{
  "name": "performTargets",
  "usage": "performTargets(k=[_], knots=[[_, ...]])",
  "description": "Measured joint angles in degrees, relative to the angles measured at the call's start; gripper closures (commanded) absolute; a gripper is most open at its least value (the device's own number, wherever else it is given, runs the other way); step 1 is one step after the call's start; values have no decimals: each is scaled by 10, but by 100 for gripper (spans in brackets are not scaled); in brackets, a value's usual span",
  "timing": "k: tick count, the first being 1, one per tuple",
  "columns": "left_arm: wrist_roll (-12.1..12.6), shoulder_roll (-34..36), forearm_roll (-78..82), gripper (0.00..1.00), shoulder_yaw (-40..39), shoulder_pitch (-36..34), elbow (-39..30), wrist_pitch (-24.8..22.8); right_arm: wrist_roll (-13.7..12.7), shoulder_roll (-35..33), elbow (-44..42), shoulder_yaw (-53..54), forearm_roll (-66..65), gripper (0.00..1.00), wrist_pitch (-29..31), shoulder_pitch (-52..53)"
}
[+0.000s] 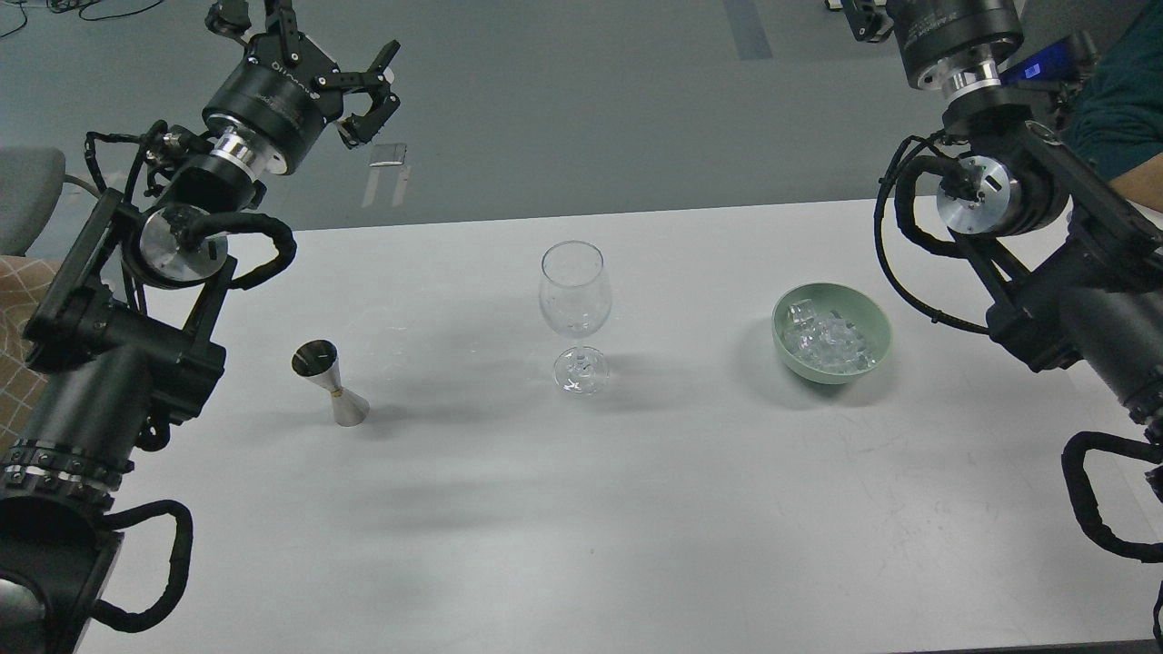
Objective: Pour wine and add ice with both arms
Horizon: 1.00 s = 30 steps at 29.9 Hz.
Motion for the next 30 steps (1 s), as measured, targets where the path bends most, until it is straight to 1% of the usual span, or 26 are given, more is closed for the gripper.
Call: performTargets(k=[5, 8, 13, 15, 22, 24, 27, 30], knots=[[-7, 0, -1, 2, -1, -4, 0, 3, 0, 0, -5, -1, 1, 0, 0, 11], [-27, 2, 5, 2, 2, -10, 0, 14, 0, 0, -7, -3, 3, 0, 0, 14], [-63, 3, 2, 2, 2, -10, 1, 20, 0, 1, -18, 2, 7, 0, 0, 13], [-69, 3, 1, 2, 1, -8, 4, 22, 0, 1, -20, 3, 8, 0, 0, 13], [-78, 1, 0, 2, -2, -6, 18, 23, 0, 3, -36, 5, 10, 0, -2, 17], [-93, 0, 0, 2, -2, -5, 19, 21, 0, 5, -42, 5, 10, 0, -2, 17], [-135, -1, 0, 2, 3, 1, 20, 19, 0, 6, -45, 4, 10, 0, -5, 20], [-151, 0, 0, 2, 5, 3, 20, 20, 0, 6, -45, 4, 10, 0, -6, 26]])
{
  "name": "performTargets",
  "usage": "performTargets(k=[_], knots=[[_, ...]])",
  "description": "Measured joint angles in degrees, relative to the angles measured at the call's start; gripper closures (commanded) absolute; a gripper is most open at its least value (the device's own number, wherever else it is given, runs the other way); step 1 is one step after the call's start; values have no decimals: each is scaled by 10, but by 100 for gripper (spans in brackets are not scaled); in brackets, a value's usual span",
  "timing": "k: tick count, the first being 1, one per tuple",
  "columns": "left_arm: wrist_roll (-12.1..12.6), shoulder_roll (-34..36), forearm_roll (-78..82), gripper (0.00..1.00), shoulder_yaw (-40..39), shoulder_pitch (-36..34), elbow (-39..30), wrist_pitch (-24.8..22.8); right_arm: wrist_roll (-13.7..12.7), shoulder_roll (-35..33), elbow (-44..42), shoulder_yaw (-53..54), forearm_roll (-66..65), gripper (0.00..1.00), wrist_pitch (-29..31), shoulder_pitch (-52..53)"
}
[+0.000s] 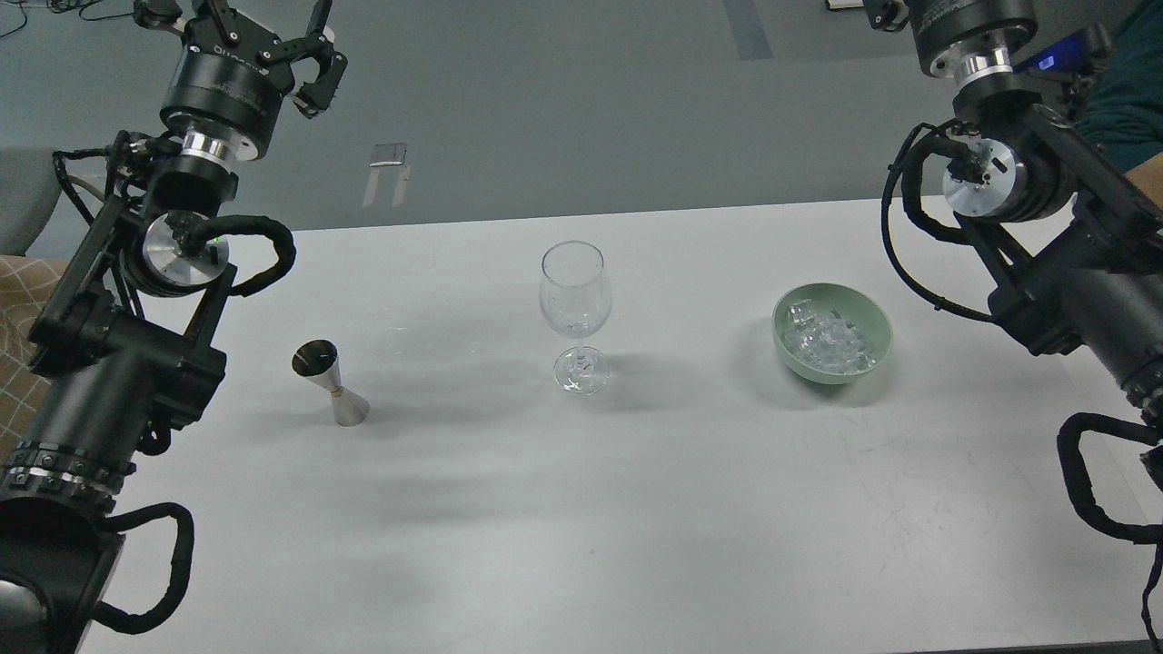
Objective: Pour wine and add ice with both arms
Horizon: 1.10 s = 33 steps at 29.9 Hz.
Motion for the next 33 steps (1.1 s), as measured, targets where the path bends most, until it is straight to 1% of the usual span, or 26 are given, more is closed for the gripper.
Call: performTargets(k=[6, 13, 14, 18, 21, 25, 33], knots=[[-3, 1, -4, 2, -6, 0, 7, -5, 0, -2, 0, 0, 0, 0, 1, 4], [1, 2, -5, 2, -1, -3, 23, -7, 0, -4, -19, -1, -4, 0, 16, 10], [1, 3, -5, 2, 0, -3, 23, -7, -3, -3, -27, -1, -4, 0, 20, 16], [2, 8, -2, 2, 4, -4, 24, -7, -37, 3, -57, -2, -2, 0, 28, 27], [1, 10, -1, 2, 5, -4, 24, -10, -48, 5, -61, -6, -2, 0, 29, 30], [-3, 10, -3, 2, 3, -2, 25, -24, -48, 5, -57, -9, -2, 0, 31, 27], [-4, 1, -4, 2, -1, 1, 25, -20, -45, 13, -74, -7, -1, 0, 15, 25]])
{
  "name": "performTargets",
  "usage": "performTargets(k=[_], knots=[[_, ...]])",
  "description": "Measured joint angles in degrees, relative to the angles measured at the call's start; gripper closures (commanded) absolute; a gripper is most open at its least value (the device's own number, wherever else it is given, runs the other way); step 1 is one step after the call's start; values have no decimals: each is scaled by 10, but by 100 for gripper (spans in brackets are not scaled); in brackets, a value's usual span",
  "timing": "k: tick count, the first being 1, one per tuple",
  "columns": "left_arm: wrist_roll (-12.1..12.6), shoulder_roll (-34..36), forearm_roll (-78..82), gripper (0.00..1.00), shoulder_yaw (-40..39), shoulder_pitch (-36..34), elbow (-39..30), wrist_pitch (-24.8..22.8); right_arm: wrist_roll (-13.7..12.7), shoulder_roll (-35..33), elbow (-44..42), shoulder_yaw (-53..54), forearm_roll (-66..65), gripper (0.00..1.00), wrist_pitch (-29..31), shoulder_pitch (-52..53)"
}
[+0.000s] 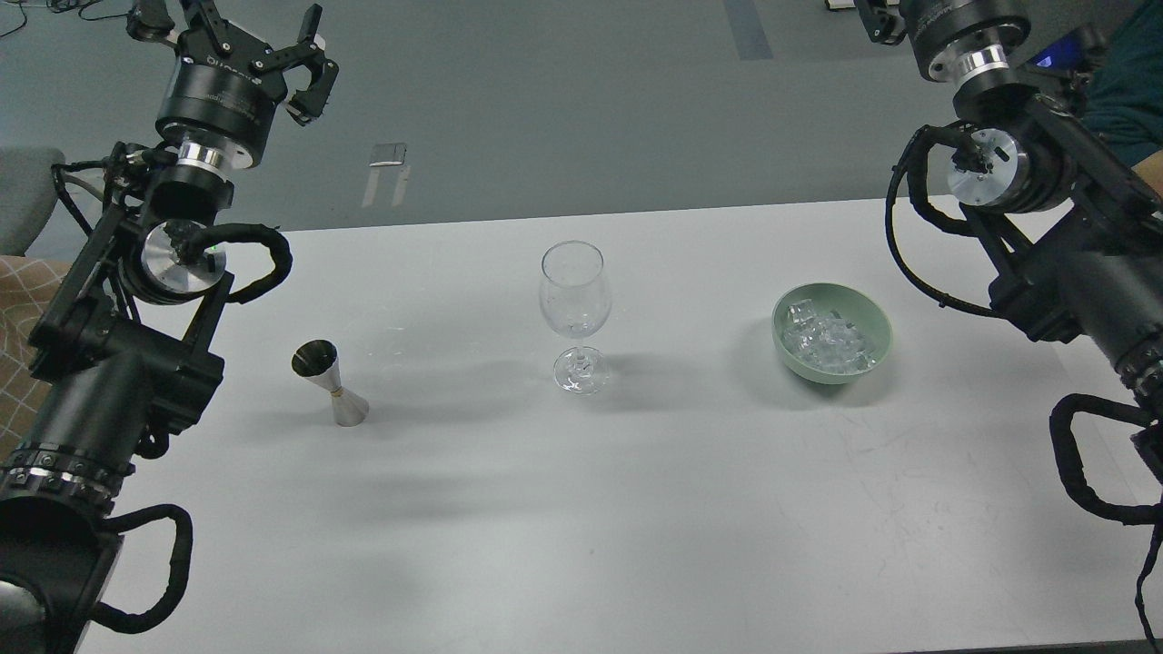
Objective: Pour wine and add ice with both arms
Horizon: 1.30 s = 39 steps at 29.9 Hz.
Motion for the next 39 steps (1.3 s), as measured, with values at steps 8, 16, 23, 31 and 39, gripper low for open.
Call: performTargets(k=[8, 16, 23, 31, 39], knots=[[16, 0, 2, 1, 10, 19, -8, -27, -33, 7, -7, -4, 0, 0, 0, -3], [72, 4, 5, 1, 17, 37, -39, -31, -65, 4, 5, -11, 0, 0, 1, -11], [56, 9, 9, 1, 11, 40, -60, -32, -63, 4, 23, -12, -7, 0, 1, -17], [71, 32, 3, 1, 2, 66, -119, -21, -60, -1, 26, -12, -7, 0, 1, -18], [177, 61, -30, 1, -62, 145, -244, 29, -60, -6, 26, -12, -7, 0, 1, -18]])
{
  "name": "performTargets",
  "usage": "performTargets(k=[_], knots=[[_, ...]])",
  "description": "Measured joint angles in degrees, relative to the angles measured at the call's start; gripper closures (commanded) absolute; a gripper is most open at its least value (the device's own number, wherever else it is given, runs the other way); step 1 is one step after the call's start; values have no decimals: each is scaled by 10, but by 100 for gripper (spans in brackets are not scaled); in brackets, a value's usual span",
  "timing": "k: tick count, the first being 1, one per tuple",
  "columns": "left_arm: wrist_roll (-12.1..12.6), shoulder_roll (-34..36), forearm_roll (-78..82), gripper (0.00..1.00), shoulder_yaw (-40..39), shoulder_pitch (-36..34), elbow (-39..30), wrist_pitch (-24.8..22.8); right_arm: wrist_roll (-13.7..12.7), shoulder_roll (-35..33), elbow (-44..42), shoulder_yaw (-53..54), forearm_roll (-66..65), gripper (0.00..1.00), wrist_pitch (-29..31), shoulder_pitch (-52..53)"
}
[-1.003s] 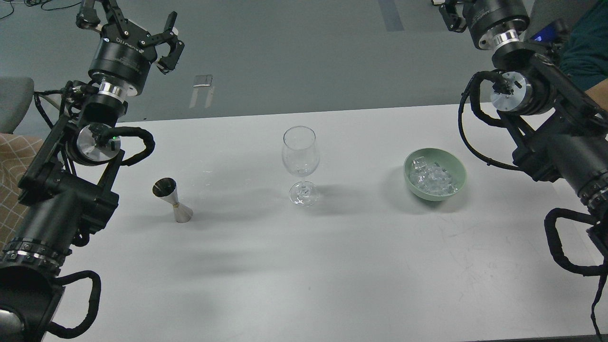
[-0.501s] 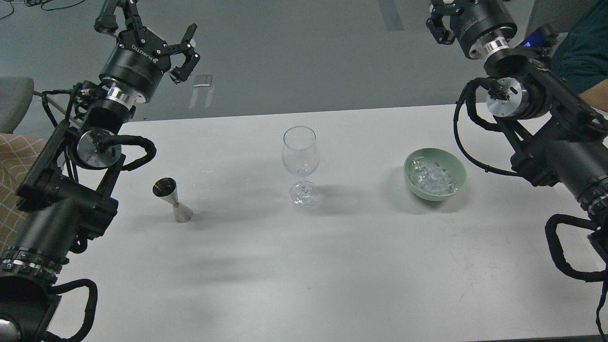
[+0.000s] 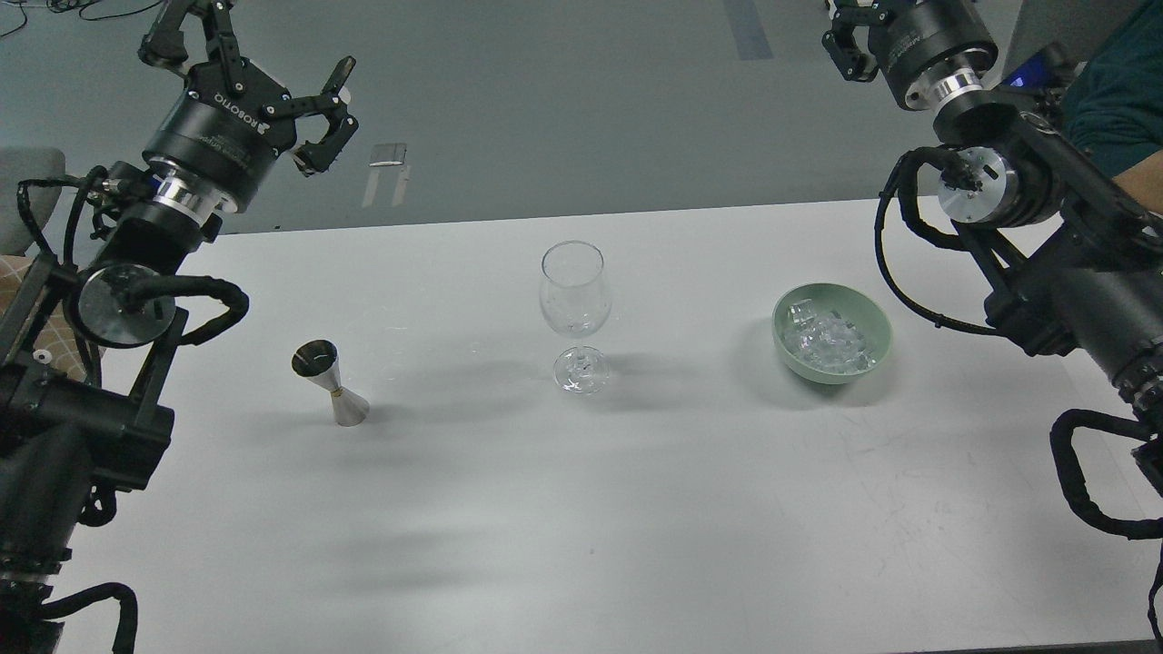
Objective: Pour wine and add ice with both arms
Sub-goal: 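Lower the open left gripper toward the silver jigger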
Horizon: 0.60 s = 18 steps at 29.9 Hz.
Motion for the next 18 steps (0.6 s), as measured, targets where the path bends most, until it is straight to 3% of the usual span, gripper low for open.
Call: performTargets(k=[7, 12, 18], knots=[[34, 41, -27, 2, -86, 110, -105, 16, 0, -5, 0, 0, 0, 0, 0, 0], [75, 51, -70, 2, -177, 225, -166, 29, 0, -5, 2, -3, 0, 0, 0, 0], [88, 39, -102, 2, -241, 364, -227, 27, 0, 0, 2, -8, 0, 0, 0, 1]])
